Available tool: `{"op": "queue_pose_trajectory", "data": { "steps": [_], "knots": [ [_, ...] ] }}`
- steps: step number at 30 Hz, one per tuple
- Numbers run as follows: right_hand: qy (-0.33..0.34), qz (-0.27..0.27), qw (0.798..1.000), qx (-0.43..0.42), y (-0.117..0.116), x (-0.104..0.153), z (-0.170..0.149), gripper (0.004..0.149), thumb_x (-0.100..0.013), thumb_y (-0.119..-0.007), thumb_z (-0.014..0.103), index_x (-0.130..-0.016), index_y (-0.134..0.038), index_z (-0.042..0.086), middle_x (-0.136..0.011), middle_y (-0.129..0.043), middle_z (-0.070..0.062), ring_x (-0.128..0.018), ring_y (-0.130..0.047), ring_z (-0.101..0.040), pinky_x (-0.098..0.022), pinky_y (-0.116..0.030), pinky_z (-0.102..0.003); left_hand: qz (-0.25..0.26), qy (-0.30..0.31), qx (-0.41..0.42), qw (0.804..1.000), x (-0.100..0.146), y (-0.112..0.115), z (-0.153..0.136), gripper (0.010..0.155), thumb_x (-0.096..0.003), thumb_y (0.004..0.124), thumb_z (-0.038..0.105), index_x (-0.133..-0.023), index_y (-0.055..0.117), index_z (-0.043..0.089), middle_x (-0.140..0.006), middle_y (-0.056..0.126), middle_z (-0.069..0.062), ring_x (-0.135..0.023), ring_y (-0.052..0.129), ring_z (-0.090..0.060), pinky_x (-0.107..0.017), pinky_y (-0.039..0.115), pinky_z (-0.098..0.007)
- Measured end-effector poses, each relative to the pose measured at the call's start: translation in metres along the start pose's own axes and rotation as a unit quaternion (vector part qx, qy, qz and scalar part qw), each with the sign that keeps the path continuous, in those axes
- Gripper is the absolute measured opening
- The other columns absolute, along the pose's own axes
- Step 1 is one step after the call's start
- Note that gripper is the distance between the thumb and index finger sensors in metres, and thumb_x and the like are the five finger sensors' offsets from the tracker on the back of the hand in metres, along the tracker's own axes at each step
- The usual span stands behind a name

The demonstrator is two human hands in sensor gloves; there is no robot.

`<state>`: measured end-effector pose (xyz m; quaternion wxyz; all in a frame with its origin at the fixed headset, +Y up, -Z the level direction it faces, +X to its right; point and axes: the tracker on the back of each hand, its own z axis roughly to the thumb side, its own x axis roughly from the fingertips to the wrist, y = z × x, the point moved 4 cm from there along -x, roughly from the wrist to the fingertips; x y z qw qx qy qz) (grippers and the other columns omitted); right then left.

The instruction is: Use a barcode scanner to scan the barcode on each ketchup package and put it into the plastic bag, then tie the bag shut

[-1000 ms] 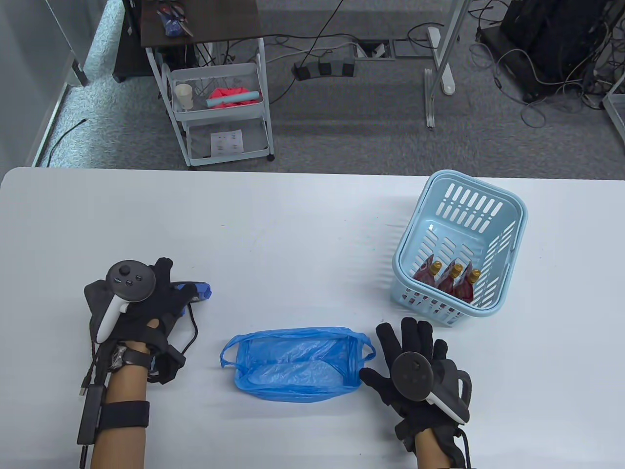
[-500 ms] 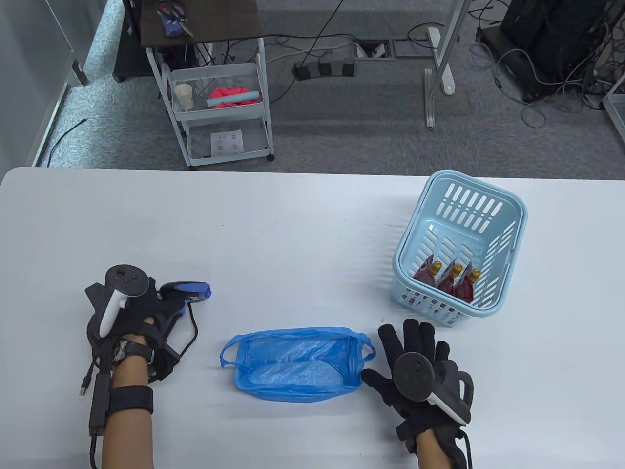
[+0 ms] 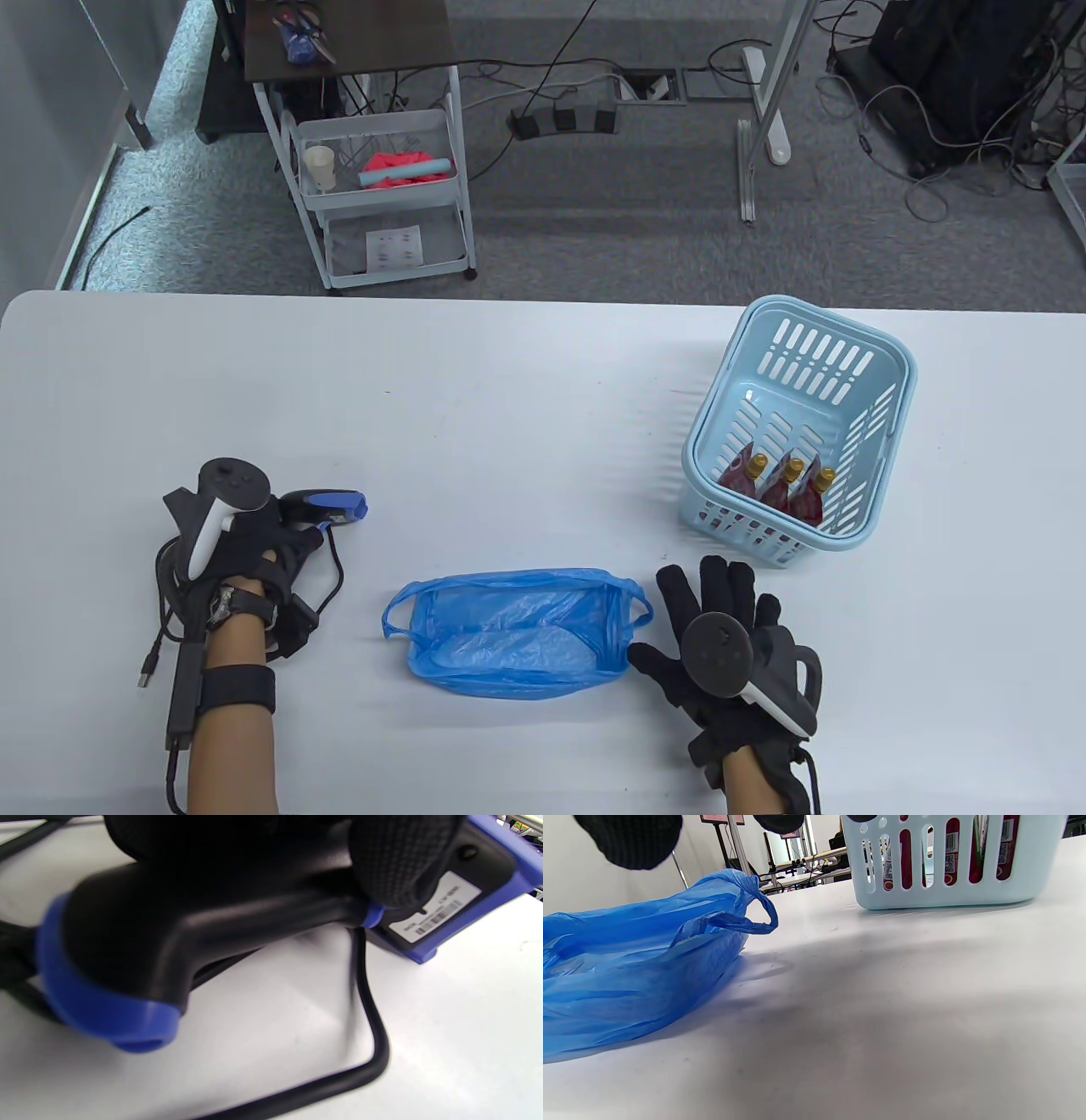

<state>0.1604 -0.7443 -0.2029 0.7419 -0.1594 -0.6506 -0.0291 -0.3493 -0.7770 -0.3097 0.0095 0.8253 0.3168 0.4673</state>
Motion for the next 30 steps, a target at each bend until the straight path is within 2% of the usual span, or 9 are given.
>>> {"op": "queue_pose_trajectory", "data": {
  "steps": [10, 19, 26, 30],
  "knots": [
    [0.0, 0.007, 1.0, 0.003, -0.002, -0.0002, 0.0012, 0.088, -0.049, -0.068, 0.064, -0.117, -0.032, 0.021, -0.119, -0.017, -0.026, -0.106, -0.013, -0.052, -0.072, -0.018, -0.074, 0.014, 0.001, -0.016, 1.0, 0.003, -0.0015, 0.0093, 0.085, -0.0409, 0.087, 0.05, -0.11, 0.055, 0.011, -0.099, 0.073, -0.011, -0.081, 0.086, -0.038, -0.063, 0.075, -0.051],
    [0.003, 0.012, 1.0, 0.006, -0.0044, -0.001, 0.0033, 0.088, -0.049, -0.068, 0.064, -0.117, -0.032, 0.021, -0.119, -0.017, -0.026, -0.106, -0.013, -0.052, -0.072, -0.018, -0.074, 0.005, 0.0, 0.003, 1.0, 0.0005, 0.0022, 0.0039, 0.086, -0.0412, 0.086, 0.052, -0.11, 0.054, 0.012, -0.101, 0.074, -0.011, -0.082, 0.087, -0.04, -0.062, 0.077, -0.05],
    [0.004, 0.014, 1.0, 0.008, -0.0057, -0.0014, 0.0049, 0.088, -0.049, -0.068, 0.064, -0.117, -0.031, 0.021, -0.119, -0.017, -0.026, -0.106, -0.013, -0.052, -0.072, -0.018, -0.074, 0.013, 0.005, 0.008, 1.0, 0.0003, 0.0019, 0.0036, 0.087, -0.0393, 0.088, 0.051, -0.109, 0.055, 0.011, -0.097, 0.076, -0.01, -0.08, 0.09, -0.038, -0.061, 0.078, -0.049],
    [0.005, 0.018, 1.0, 0.01, -0.0071, -0.0021, 0.0063, 0.088, -0.049, -0.068, 0.064, -0.117, -0.031, 0.022, -0.119, -0.017, -0.026, -0.106, -0.013, -0.052, -0.072, -0.018, -0.074, 0.015, 0.018, 0.007, 1.0, 0.0041, -0.0004, 0.0072, 0.092, -0.0351, 0.091, 0.053, -0.109, 0.057, 0.01, -0.093, 0.079, -0.008, -0.073, 0.092, -0.034, -0.058, 0.079, -0.048]
  ]
}}
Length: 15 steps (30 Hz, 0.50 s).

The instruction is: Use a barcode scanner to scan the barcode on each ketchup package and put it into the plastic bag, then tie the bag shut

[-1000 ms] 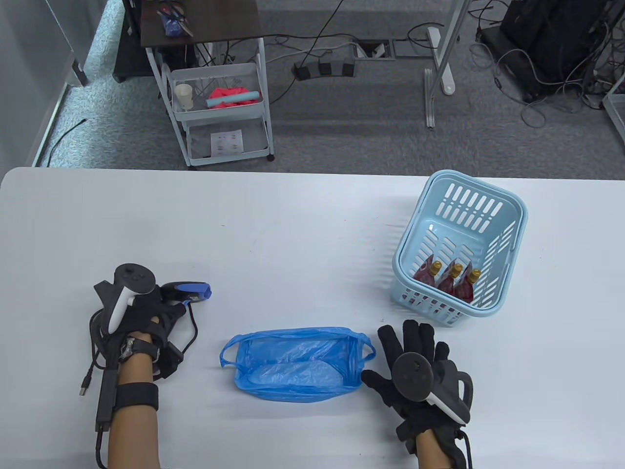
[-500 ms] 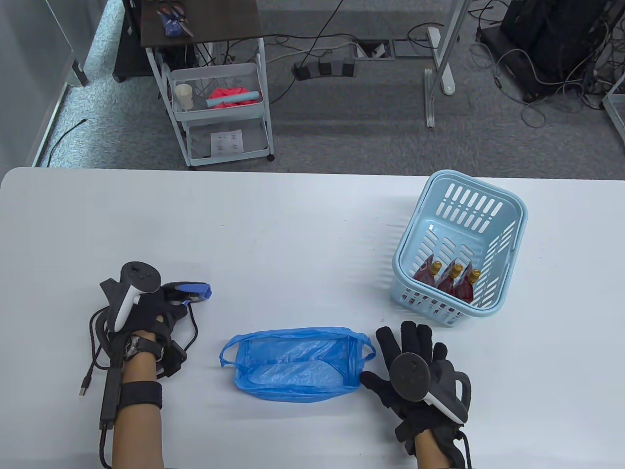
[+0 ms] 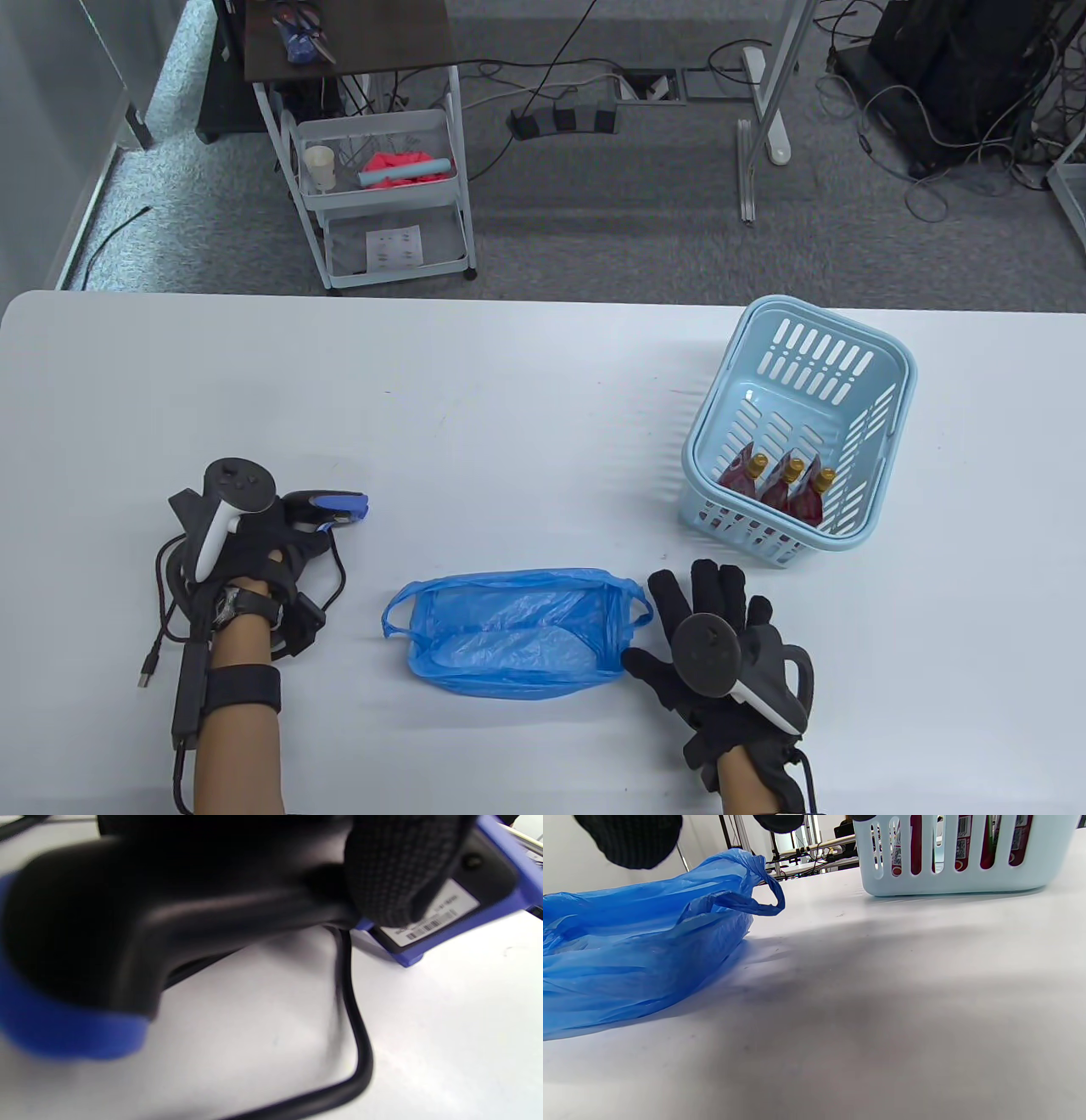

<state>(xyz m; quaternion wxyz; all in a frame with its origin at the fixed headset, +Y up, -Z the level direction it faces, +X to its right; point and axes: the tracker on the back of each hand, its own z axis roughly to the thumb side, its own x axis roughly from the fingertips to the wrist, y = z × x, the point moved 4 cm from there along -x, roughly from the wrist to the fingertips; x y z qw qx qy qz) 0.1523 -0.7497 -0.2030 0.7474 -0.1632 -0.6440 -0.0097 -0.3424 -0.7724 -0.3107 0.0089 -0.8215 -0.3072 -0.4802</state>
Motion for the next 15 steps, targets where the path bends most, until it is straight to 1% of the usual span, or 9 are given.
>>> {"op": "queue_pose_trajectory", "data": {
  "steps": [4, 6, 8, 9, 12, 14, 15],
  "knots": [
    [0.002, 0.003, 1.0, 0.002, -0.001, 0.0, 0.002, 0.088, -0.049, -0.068, 0.064, -0.117, -0.031, 0.022, -0.119, -0.017, -0.026, -0.106, -0.013, -0.052, -0.072, -0.018, -0.074, -0.004, 0.014, -0.011, 1.0, 0.004, 0.002, 0.008, 0.095, -0.0328, 0.093, 0.054, -0.109, 0.057, 0.011, -0.091, 0.078, -0.005, -0.07, 0.091, -0.031, -0.058, 0.079, -0.048],
    [0.003, 0.004, 1.0, 0.002, -0.002, 0.0, 0.002, 0.088, -0.049, -0.068, 0.064, -0.117, -0.031, 0.022, -0.119, -0.017, -0.026, -0.106, -0.013, -0.052, -0.072, -0.018, -0.074, -0.021, 0.027, -0.009, 0.999, 0.004, 0.005, 0.011, 0.094, -0.0327, 0.093, 0.054, -0.109, 0.057, 0.013, -0.09, 0.077, -0.003, -0.07, 0.089, -0.029, -0.059, 0.078, -0.049],
    [0.004, 0.003, 1.0, 0.002, -0.002, -0.001, 0.002, 0.088, -0.049, -0.068, 0.064, -0.117, -0.031, 0.022, -0.119, -0.017, -0.026, -0.106, -0.013, -0.052, -0.072, -0.018, -0.074, -0.029, 0.041, 0.0, 0.999, 0.005, 0.01, 0.014, 0.089, -0.0329, 0.094, 0.054, -0.107, 0.062, 0.016, -0.086, 0.078, 0.0, -0.067, 0.089, -0.026, -0.059, 0.077, -0.049],
    [0.005, 0.003, 1.0, 0.001, -0.002, -0.001, 0.002, 0.088, -0.049, -0.068, 0.064, -0.117, -0.031, 0.022, -0.119, -0.017, -0.026, -0.106, -0.013, -0.052, -0.072, -0.018, -0.074, -0.038, 0.055, 0.001, 0.998, 0.005, 0.014, 0.018, 0.084, -0.0328, 0.094, 0.053, -0.104, 0.067, 0.018, -0.083, 0.079, 0.003, -0.065, 0.089, -0.024, -0.059, 0.078, -0.049],
    [0.006, 0.005, 1.0, 0.003, -0.003, -0.001, 0.003, 0.088, -0.049, -0.068, 0.064, -0.117, -0.031, 0.022, -0.119, -0.017, -0.026, -0.106, -0.013, -0.052, -0.072, -0.018, -0.074, -0.048, 0.059, -0.01, 0.997, 0.005, 0.021, 0.024, 0.071, -0.0341, 0.094, 0.054, -0.095, 0.079, 0.02, -0.075, 0.08, 0.006, -0.062, 0.09, -0.022, -0.057, 0.079, -0.048],
    [0.007, 0.005, 1.0, 0.004, -0.003, -0.001, 0.004, 0.088, -0.049, -0.068, 0.064, -0.117, -0.031, 0.022, -0.119, -0.017, -0.026, -0.106, -0.013, -0.052, -0.072, -0.018, -0.074, -0.065, 0.057, -0.024, 0.996, 0.006, 0.024, 0.027, 0.069, -0.0352, 0.093, 0.055, -0.093, 0.081, 0.02, -0.074, 0.081, 0.006, -0.061, 0.09, -0.022, -0.057, 0.079, -0.048],
    [0.007, 0.005, 1.0, 0.004, -0.003, -0.001, 0.004, 0.088, -0.049, -0.069, 0.064, -0.117, -0.031, 0.022, -0.119, -0.017, -0.026, -0.106, -0.013, -0.052, -0.072, -0.018, -0.074, -0.07, 0.057, -0.028, 0.995, 0.006, 0.025, 0.028, 0.069, -0.0366, 0.091, 0.057, -0.094, 0.08, 0.02, -0.075, 0.081, 0.006, -0.061, 0.089, -0.023, -0.057, 0.078, -0.049]
  ]
}}
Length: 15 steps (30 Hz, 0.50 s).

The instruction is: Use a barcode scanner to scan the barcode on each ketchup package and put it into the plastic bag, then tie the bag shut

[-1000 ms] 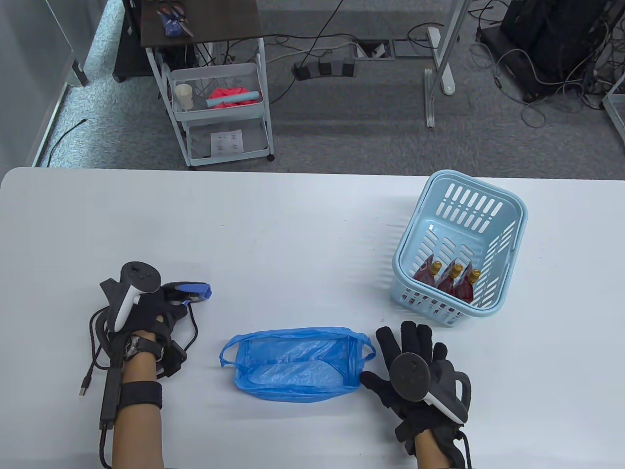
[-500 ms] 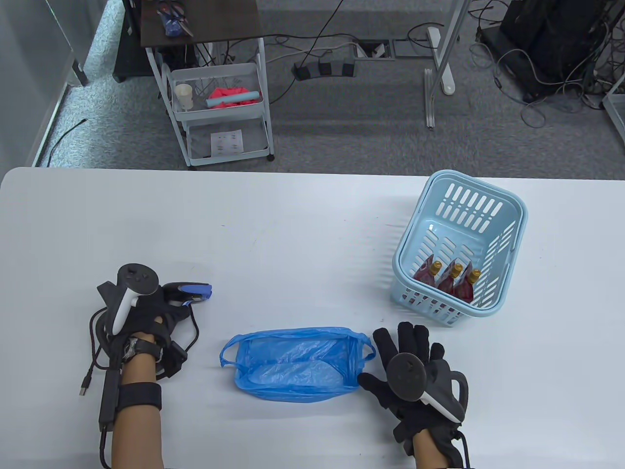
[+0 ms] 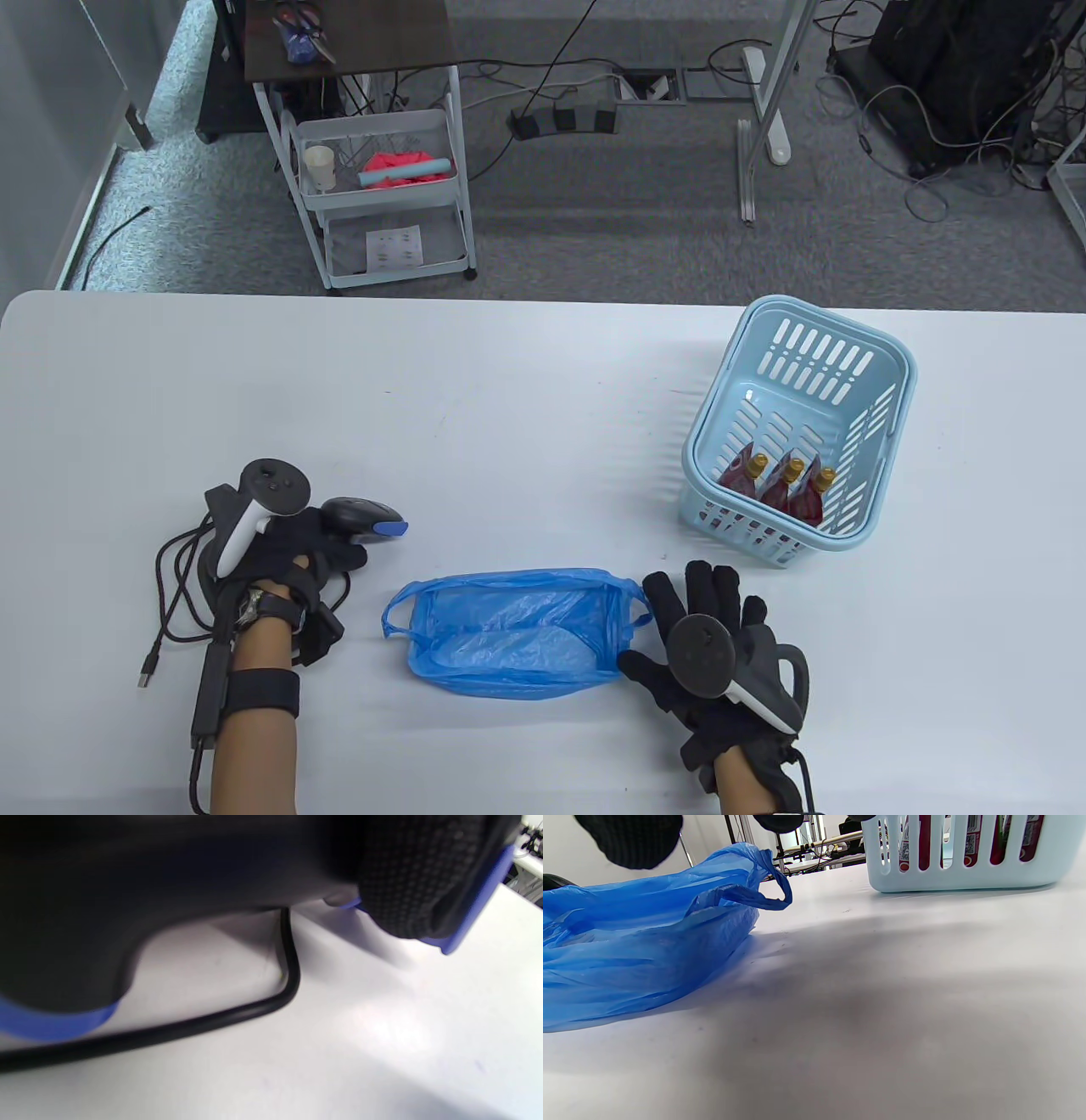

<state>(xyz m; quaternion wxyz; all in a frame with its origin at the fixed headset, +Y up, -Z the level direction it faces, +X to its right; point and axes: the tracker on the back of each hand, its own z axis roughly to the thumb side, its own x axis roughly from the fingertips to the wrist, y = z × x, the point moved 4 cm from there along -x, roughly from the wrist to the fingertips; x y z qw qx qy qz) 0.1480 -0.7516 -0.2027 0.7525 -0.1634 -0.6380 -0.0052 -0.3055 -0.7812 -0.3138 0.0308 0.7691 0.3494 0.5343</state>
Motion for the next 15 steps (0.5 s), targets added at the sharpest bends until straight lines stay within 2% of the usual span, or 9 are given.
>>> {"op": "queue_pose_trajectory", "data": {
  "steps": [3, 4, 8, 15],
  "knots": [
    [0.0, 0.0, 1.0, -0.001, 0.0, 0.0, 0.0, 0.088, -0.049, -0.068, 0.064, -0.117, -0.031, 0.022, -0.119, -0.017, -0.026, -0.106, -0.013, -0.052, -0.072, -0.018, -0.074, -0.044, 0.008, 0.001, 0.999, 0.0, 0.007, 0.002, 0.071, -0.0415, 0.083, 0.061, -0.101, 0.074, 0.023, -0.079, 0.079, 0.002, -0.066, 0.088, -0.026, -0.06, 0.076, -0.051],
    [0.0, 0.0, 1.0, -0.001, 0.0, 0.0, 0.0, 0.088, -0.049, -0.068, 0.064, -0.117, -0.031, 0.022, -0.119, -0.017, -0.026, -0.106, -0.013, -0.052, -0.072, -0.018, -0.074, -0.043, 0.01, 0.004, 0.999, 0.0, 0.008, 0.003, 0.07, -0.042, 0.082, 0.061, -0.101, 0.074, 0.022, -0.08, 0.079, 0.002, -0.066, 0.087, -0.027, -0.06, 0.075, -0.051],
    [0.0, 0.001, 1.0, 0.004, -0.001, 0.0, 0.002, 0.088, -0.049, -0.068, 0.064, -0.117, -0.031, 0.022, -0.119, -0.017, -0.026, -0.106, -0.013, -0.051, -0.072, -0.018, -0.074, -0.022, 0.024, 0.002, 0.999, 0.003, 0.007, 0.005, 0.067, -0.0424, 0.083, 0.06, -0.098, 0.078, 0.022, -0.079, 0.079, 0.002, -0.065, 0.088, -0.026, -0.059, 0.076, -0.05],
    [0.004, 0.008, 1.0, 0.014, -0.005, -0.003, 0.008, 0.088, -0.049, -0.068, 0.064, -0.117, -0.031, 0.022, -0.119, -0.016, -0.025, -0.107, -0.012, -0.051, -0.072, -0.018, -0.074, 0.017, 0.09, 0.032, 0.995, 0.022, -0.006, 0.007, 0.065, -0.0423, 0.084, 0.059, -0.097, 0.079, 0.024, -0.079, 0.079, 0.003, -0.066, 0.088, -0.027, -0.059, 0.076, -0.051]
  ]
}}
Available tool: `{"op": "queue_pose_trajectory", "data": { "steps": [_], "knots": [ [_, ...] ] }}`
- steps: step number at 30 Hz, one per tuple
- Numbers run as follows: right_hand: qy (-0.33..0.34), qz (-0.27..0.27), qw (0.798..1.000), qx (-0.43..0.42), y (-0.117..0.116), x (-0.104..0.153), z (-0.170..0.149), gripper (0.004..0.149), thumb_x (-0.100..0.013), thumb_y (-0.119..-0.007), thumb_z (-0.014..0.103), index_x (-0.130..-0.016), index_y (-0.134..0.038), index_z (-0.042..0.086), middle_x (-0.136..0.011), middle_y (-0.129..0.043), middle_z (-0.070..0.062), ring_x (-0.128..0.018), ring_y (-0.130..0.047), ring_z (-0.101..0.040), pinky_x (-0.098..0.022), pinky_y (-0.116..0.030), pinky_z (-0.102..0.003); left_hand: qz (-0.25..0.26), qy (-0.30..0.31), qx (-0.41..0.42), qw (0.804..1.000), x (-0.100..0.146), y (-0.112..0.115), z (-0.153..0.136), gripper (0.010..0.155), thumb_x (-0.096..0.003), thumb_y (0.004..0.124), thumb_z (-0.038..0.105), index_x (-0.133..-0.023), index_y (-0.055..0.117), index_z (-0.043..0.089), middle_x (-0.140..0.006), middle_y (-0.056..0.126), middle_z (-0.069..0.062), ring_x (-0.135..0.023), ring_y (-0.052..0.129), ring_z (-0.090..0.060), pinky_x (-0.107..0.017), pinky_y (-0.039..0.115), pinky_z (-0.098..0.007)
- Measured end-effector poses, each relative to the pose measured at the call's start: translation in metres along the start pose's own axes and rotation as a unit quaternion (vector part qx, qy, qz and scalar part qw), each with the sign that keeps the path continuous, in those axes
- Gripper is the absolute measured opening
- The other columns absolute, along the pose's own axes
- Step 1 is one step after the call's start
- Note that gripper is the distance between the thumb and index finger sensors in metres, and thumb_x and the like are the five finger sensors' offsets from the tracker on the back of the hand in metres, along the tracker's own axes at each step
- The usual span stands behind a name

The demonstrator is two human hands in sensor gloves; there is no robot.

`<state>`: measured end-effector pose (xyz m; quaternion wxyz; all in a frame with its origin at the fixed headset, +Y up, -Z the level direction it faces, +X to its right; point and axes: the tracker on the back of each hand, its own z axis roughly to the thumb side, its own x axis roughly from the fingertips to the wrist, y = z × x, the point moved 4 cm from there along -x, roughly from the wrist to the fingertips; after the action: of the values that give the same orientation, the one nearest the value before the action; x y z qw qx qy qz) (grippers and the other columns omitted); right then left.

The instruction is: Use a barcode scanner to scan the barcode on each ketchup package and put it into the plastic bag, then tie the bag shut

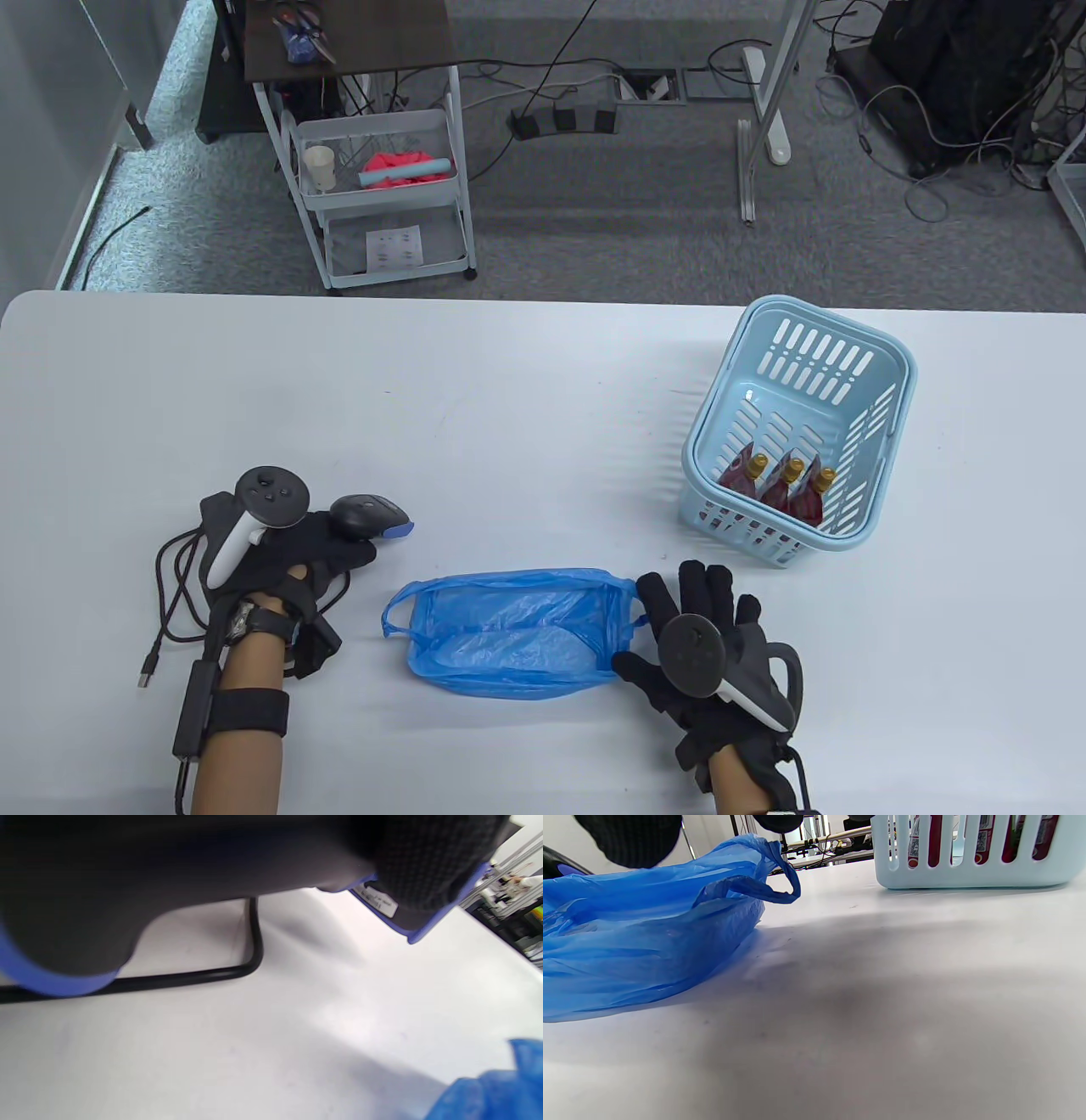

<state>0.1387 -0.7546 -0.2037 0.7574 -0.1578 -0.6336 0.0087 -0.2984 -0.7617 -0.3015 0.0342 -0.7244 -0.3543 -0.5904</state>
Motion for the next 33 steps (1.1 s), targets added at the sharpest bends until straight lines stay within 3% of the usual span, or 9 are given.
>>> {"op": "queue_pose_trajectory", "data": {
  "steps": [10, 16, 24, 33],
  "knots": [
    [0.002, 0.0, 1.0, 0.007, -0.001, -0.002, 0.004, 0.088, -0.049, -0.068, 0.064, -0.117, -0.031, 0.022, -0.119, -0.016, -0.025, -0.107, -0.012, -0.051, -0.072, -0.017, -0.074, 0.066, 0.143, 0.067, 0.985, 0.043, -0.017, 0.018, 0.062, -0.0416, 0.086, 0.057, -0.094, 0.081, 0.024, -0.081, 0.077, 0.003, -0.069, 0.087, -0.027, -0.063, 0.075, -0.053],
    [0.005, 0.002, 1.0, 0.016, -0.002, -0.003, 0.01, 0.088, -0.049, -0.068, 0.064, -0.117, -0.031, 0.022, -0.119, -0.016, -0.025, -0.106, -0.012, -0.051, -0.072, -0.016, -0.074, 0.079, 0.208, 0.083, 0.971, 0.067, -0.016, 0.033, 0.061, -0.0416, 0.087, 0.057, -0.093, 0.082, 0.024, -0.081, 0.077, 0.003, -0.07, 0.087, -0.027, -0.063, 0.075, -0.053],
    [0.011, 0.002, 1.0, 0.021, -0.004, -0.003, 0.014, 0.088, -0.049, -0.068, 0.065, -0.117, -0.031, 0.022, -0.119, -0.015, -0.025, -0.106, -0.012, -0.051, -0.072, -0.016, -0.074, 0.073, 0.271, 0.083, 0.956, 0.093, -0.004, 0.058, 0.06, -0.0415, 0.087, 0.056, -0.092, 0.083, 0.024, -0.082, 0.077, 0.003, -0.071, 0.087, -0.028, -0.064, 0.074, -0.053],
    [0.009, 0.0, 1.0, 0.024, -0.004, -0.004, 0.014, 0.088, -0.049, -0.068, 0.064, -0.117, -0.03, 0.022, -0.119, -0.016, -0.025, -0.106, -0.012, -0.051, -0.072, -0.017, -0.074, 0.065, 0.306, 0.053, 0.948, 0.099, 0.018, 0.074, 0.06, -0.0413, 0.088, 0.056, -0.091, 0.084, 0.023, -0.081, 0.078, 0.003, -0.071, 0.087, -0.028, -0.064, 0.074, -0.054]
  ]
}}
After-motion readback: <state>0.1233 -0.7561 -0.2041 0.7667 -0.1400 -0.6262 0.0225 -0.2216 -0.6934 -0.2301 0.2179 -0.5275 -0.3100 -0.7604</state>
